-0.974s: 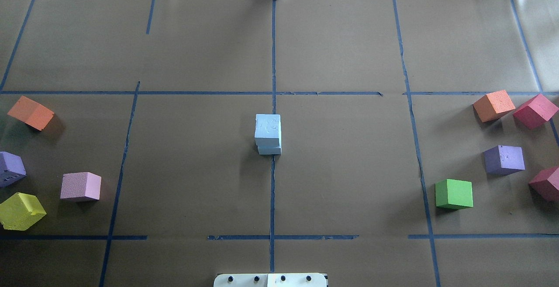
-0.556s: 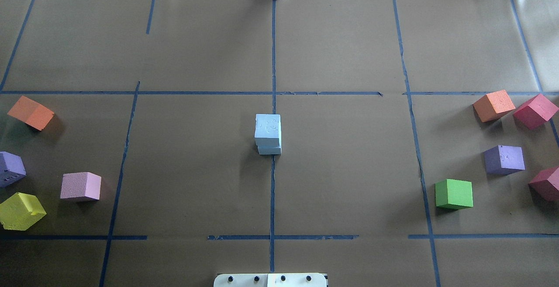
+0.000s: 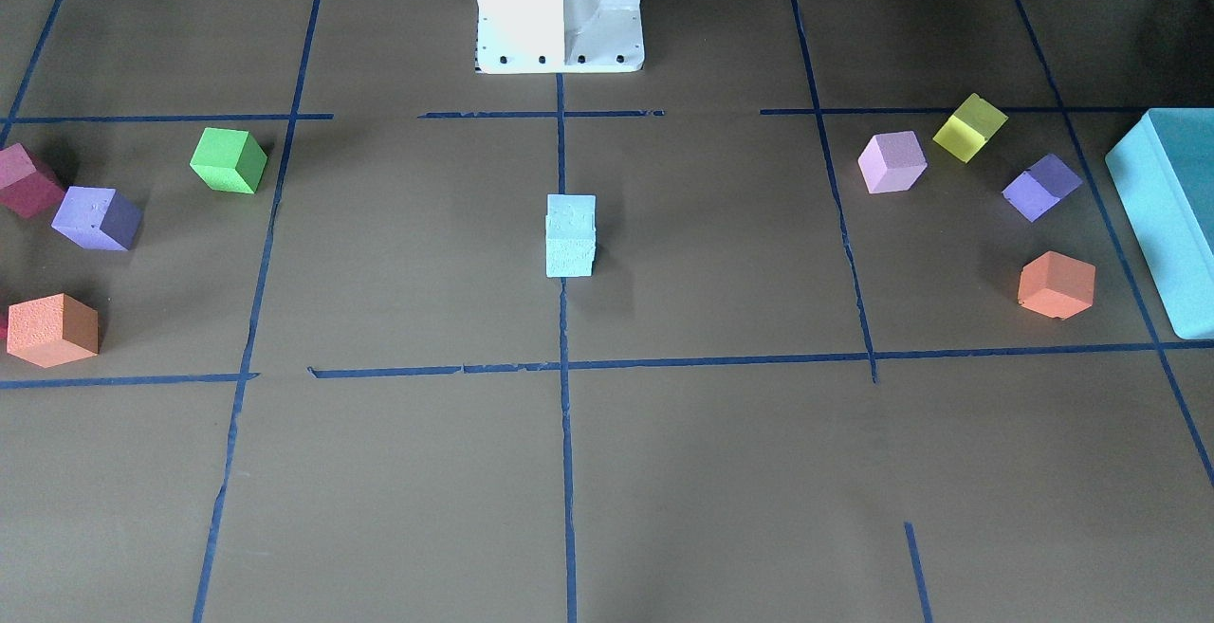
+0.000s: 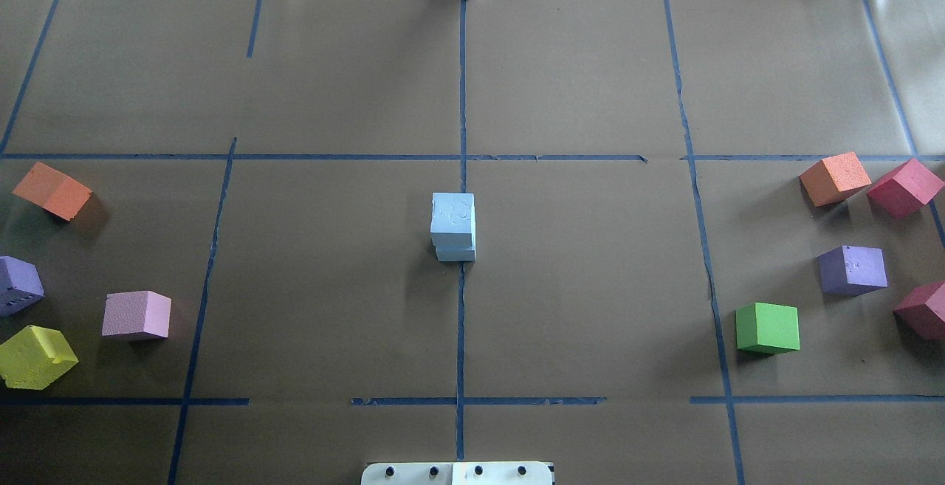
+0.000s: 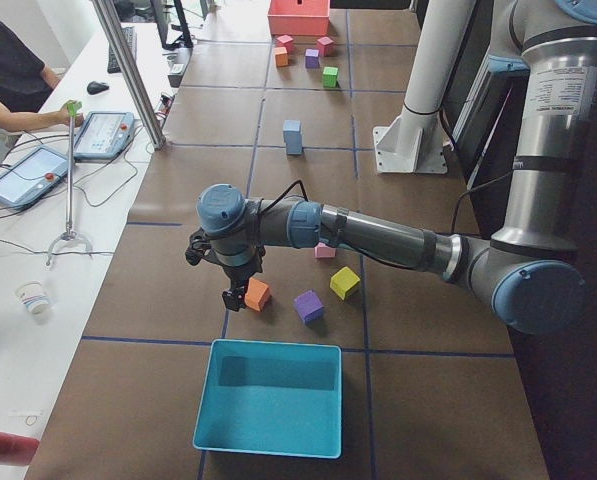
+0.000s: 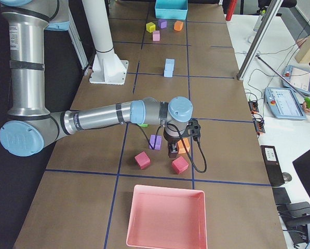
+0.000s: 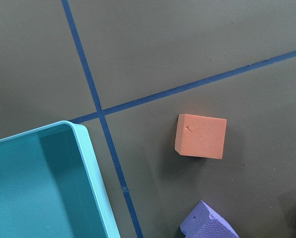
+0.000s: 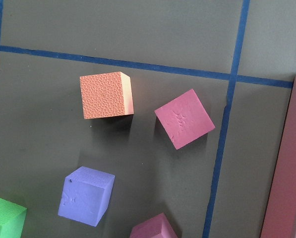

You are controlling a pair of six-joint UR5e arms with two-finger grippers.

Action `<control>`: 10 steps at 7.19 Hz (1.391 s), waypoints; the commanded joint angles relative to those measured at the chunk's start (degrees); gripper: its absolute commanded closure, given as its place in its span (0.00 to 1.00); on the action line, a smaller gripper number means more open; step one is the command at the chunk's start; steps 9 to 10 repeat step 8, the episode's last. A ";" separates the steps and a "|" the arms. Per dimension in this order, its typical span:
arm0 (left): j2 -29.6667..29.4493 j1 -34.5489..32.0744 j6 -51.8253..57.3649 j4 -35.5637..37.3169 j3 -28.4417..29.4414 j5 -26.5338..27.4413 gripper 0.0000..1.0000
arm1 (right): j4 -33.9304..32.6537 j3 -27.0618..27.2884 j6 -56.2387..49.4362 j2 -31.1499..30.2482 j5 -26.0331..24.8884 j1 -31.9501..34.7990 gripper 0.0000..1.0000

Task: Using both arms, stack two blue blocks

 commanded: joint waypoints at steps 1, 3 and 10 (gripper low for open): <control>-0.06 0.17 -0.04 1.19 0.22 0.17 0.00 | 0.16 -0.47 -0.25 -0.10 -0.03 0.00 0.00; -0.23 0.61 0.40 2.95 0.23 0.34 0.00 | 0.33 -0.48 -0.25 -0.19 -0.03 0.00 0.00; 0.12 0.44 0.40 2.95 -1.17 1.66 0.00 | 0.33 -0.39 0.01 -0.28 0.24 0.00 0.00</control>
